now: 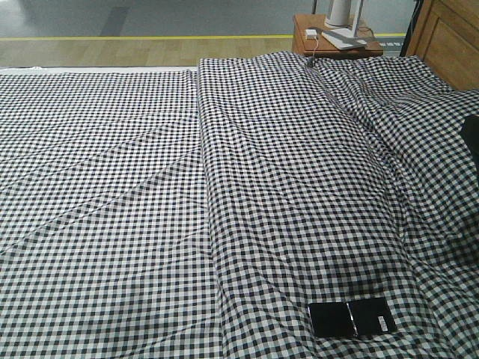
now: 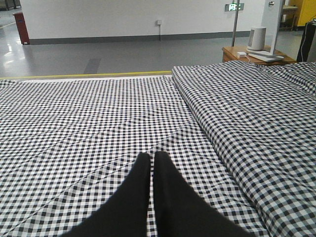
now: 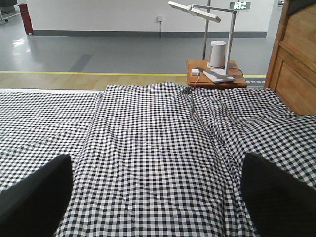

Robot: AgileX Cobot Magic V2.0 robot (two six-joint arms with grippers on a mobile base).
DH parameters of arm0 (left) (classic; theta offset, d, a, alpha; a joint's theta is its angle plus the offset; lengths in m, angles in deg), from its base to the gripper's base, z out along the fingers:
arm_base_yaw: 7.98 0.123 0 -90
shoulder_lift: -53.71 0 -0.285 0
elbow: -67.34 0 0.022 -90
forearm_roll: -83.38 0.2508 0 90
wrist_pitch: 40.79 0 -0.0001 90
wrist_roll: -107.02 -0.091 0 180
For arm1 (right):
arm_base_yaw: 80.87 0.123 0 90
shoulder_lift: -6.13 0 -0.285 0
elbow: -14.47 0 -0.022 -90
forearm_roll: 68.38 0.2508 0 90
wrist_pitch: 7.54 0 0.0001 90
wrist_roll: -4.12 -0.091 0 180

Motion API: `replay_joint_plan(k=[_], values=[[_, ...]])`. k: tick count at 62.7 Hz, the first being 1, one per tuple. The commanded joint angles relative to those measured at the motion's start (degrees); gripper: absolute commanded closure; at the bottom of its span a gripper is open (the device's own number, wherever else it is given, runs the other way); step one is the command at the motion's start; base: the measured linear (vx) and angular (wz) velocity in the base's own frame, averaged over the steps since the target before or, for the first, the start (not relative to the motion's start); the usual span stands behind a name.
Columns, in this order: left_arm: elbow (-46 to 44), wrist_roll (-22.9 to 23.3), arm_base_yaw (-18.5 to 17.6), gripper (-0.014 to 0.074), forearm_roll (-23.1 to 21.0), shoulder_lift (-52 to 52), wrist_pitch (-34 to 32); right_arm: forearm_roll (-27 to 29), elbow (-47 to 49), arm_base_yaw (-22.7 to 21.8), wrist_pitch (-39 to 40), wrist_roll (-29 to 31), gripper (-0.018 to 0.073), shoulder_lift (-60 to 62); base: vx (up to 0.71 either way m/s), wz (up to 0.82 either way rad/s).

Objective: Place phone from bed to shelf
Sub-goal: 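Move the right gripper down over the black phone on the bed, then lower the right gripper and close it on the black phone's edge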

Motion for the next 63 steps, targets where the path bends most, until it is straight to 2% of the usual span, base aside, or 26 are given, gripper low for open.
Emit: replay_joint_plan(k=[1,8,16,23,35,41,50,55,63], values=[[0.03,0.22,-0.13,0.0596,-0.34,-0.35,-4.43,-0.30,1.90,-0.32,4.46,0.07,-0.0057,-0.34,0.00,0.00],[0.03,0.22,-0.13,0.0596,-0.34,-0.35,-4.43,-0.23,3.51,-0.32,2.21,-0.65,-0.0050,-2.20,0.00,0.00],[0.03,0.22,-0.13,0.0596,-0.34,-0.35,-4.43,-0.23,8.59,-0.37,-3.71,-3.85,-0.0043,-7.02,0.00,0.00],[0.03,0.22,-0.13,0.0596,-0.34,-0.35,-4.43,-0.23,13.54,-0.75,-8.63,-3.84,-0.0039,-12.98,0.00,0.00],[0.03,0.22,-0.13,0.0596,-0.34,-0.35,-4.43,0.06,20.79,-5.55,-19.63,-2.73,-0.0036,-23.27,0.00,0.00],[0.03,0.22,-0.13,0.0596,-0.34,-0.35,-4.43,3.19,23.97,-9.51,-24.50,2.18,-0.0036,-28.27,0.00,0.00],[0.03,0.22,-0.13,0.0596,-0.34,-0.35,-4.43,15.32,26.33,-15.90,-28.22,14.51,-0.0036,-33.87,0.00,0.00],[0.03,0.22,-0.13,0.0596,-0.34,-0.35,-4.43,21.45,26.37,-19.59,-29.48,19.38,-0.0036,-36.42,0.00,0.00],[0.03,0.22,-0.13,0.0596,-0.34,-0.35,-4.43,27.57,26.37,-24.71,-32.94,27.66,-0.0036,-40.90,0.00,0.00]])
